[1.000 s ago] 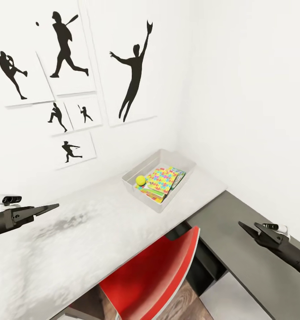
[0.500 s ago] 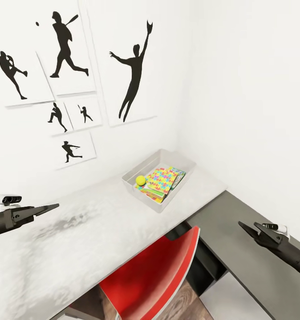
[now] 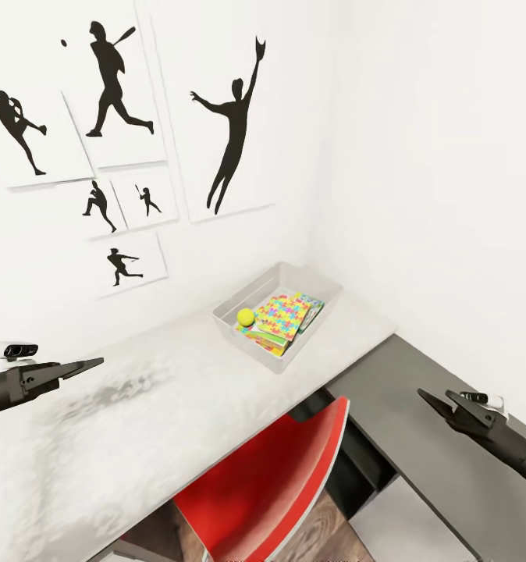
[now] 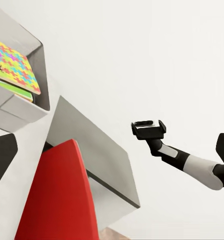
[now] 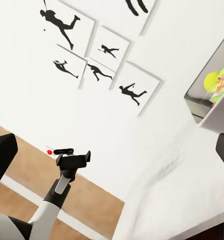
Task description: Put all the toys in the child's room - the three board games (two on the bed and one on the table), the two jigsaw puzzles on the table, and the tennis ball on the table - inside the toy box on the table in the child's room.
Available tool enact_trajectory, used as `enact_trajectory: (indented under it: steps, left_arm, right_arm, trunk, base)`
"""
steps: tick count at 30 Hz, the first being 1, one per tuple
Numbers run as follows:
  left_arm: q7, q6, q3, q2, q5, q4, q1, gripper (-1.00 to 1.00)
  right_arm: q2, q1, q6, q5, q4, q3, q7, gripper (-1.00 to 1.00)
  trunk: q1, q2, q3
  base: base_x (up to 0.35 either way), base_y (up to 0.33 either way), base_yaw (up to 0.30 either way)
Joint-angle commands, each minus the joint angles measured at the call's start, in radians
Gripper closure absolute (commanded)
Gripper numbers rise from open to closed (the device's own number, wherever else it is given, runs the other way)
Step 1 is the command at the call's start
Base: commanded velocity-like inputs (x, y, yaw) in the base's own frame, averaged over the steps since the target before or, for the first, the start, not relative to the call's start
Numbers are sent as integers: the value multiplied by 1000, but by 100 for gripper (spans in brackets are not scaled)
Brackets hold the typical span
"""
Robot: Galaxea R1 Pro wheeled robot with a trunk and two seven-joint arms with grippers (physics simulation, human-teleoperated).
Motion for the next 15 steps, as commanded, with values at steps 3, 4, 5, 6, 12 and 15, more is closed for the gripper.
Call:
enact_trajectory:
  steps: [3,4,5,6,12,15]
  left_arm:
    - [-4,11,1,0,-1,0,-1,-100]
    - [-4,11,0,0,-1,0,-1,-100]
    - [-4,11,0,0,-1,0,-1,-100]
    - [-4,11,0,0,-1,0,-1,-100]
    - [-4,11,1,0,-1,0,-1,-100]
    - [-4,11,1,0,-1,0,-1,-100]
  right_arm:
    - [-1,-1,10,-9,0,6,3,-100]
    - [-1,-1,10,-9,0,6,3,-100]
    - [-2,-1,10,-9,1,6,3,-100]
    - [-2,-1,9,-9,2,6,3,-100]
    - [-1,-1,7,-9,3,6,3,-100]
    - [-1,-1,6,-8,3,6,3,-100]
  trunk:
    - [1,-2,1]
    - [1,-2,1]
    - [1,-2,2]
    - [1,-2,3]
    - [1,-2,9]
    - [1,-2,13]
  base:
    - [-89,123,-169]
    - [-118,192,-207]
    - [-123,204,-212]
    - [-126,221,-221]
    - [-119,243,-231]
    - [-84,258,-237]
